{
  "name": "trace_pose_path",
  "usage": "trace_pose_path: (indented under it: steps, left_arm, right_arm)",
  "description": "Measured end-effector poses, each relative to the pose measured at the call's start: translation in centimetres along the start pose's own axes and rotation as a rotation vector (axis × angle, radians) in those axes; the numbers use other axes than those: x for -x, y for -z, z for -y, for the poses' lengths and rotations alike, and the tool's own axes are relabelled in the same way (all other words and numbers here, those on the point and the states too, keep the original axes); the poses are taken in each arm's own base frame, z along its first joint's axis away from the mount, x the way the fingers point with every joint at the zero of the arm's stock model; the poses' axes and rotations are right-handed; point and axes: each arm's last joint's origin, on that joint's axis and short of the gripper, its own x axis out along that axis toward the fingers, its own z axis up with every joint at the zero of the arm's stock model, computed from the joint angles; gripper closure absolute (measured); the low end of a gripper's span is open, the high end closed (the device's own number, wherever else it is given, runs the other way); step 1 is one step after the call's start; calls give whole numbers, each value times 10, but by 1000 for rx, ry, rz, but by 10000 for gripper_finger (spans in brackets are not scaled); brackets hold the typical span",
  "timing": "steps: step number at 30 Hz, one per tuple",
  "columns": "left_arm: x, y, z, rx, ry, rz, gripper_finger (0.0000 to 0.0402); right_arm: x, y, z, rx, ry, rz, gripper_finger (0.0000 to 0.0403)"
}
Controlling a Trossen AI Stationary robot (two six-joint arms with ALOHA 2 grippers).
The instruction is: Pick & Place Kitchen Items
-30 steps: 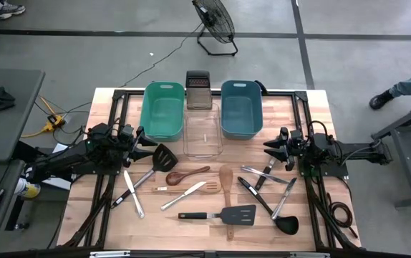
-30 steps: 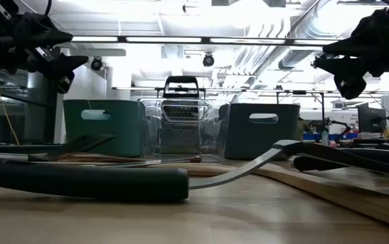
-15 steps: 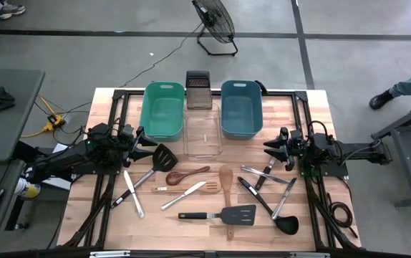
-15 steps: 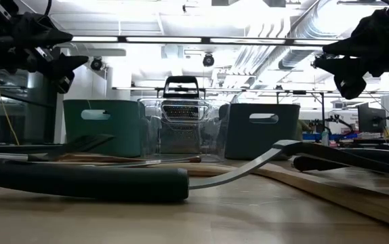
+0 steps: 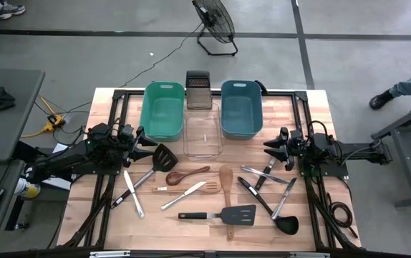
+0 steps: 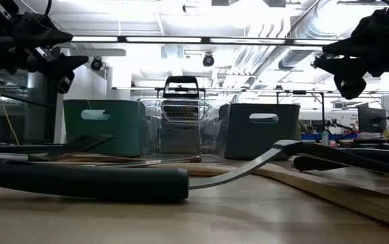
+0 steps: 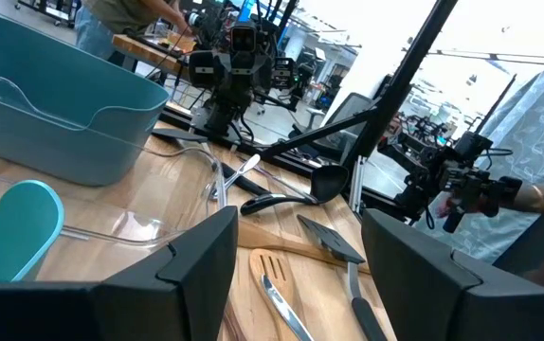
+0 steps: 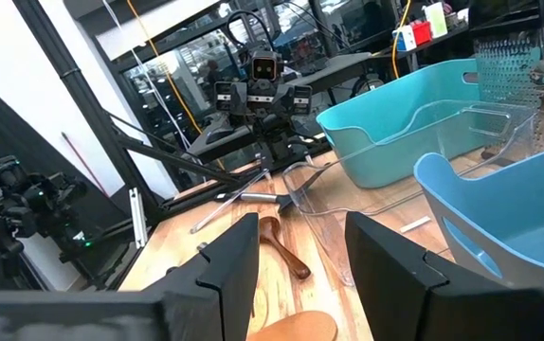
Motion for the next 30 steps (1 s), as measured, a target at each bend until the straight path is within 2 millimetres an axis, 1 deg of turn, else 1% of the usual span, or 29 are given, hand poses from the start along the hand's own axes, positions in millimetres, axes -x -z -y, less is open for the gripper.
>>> trace_pose_path:
  steps: [8, 15, 20, 23, 27, 30]
  left_arm:
    - [0, 0, 0, 0, 0, 0, 178]
    - [0, 0, 0, 0, 1, 0, 178]
    - [0, 0, 0, 0, 0, 0, 178]
    - [0, 0, 0, 0, 0, -1, 178]
    - [0, 0, 0, 0, 0, 0, 178]
    - [0, 0, 0, 0, 0, 0, 178]
  right_arm:
    - [0, 0, 0, -4, -2, -1, 251]
    - [0, 0, 0, -136, -8, -5, 251]
    - [0, -1, 1, -167, 38, 24, 251]
    - [0, -1, 1, -170, 37, 23, 251]
    - [0, -1, 0, -234, 3, 3, 251]
    - [1, -4, -1, -265, 27, -40, 251]
